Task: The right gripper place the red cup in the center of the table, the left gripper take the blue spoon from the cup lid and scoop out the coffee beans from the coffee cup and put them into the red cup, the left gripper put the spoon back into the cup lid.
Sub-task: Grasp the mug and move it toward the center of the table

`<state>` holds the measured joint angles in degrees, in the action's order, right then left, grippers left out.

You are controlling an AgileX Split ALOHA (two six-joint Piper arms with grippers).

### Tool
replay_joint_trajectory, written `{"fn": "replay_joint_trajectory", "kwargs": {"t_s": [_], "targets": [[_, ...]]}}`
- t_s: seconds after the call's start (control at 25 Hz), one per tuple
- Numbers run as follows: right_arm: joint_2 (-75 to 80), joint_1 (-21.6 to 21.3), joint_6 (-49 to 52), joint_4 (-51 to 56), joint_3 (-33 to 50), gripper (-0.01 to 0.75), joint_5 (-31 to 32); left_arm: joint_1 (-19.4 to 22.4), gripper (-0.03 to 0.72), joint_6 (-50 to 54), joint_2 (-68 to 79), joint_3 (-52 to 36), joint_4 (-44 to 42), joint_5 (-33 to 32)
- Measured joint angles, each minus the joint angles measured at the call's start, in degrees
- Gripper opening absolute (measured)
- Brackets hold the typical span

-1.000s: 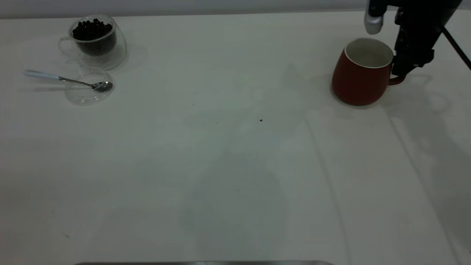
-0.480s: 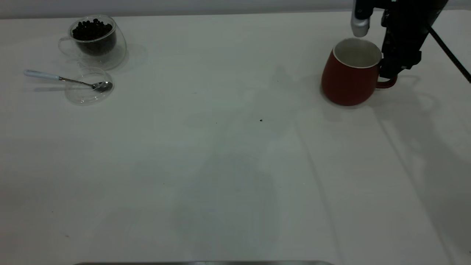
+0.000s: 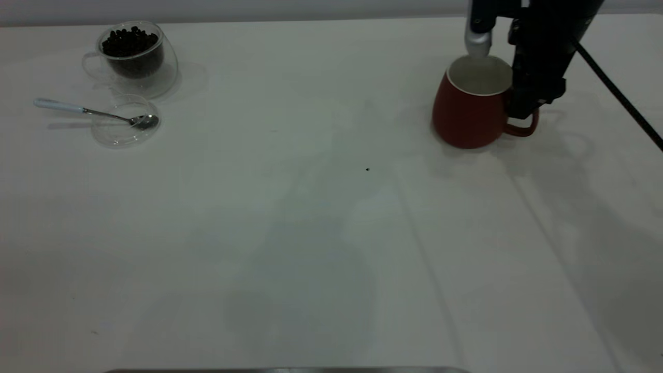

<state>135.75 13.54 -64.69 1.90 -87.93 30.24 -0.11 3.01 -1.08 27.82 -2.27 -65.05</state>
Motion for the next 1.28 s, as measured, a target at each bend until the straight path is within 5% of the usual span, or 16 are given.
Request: {"fn": "replay_joint_trajectory", "kwargs": {"t_s": [1.28], "targets": [[-0.1,16.0,-1.3,2.6,0.0,0.590,-4.6,0.0,0.588,0.0,0.0,0.0,0.0,0.0]]}}
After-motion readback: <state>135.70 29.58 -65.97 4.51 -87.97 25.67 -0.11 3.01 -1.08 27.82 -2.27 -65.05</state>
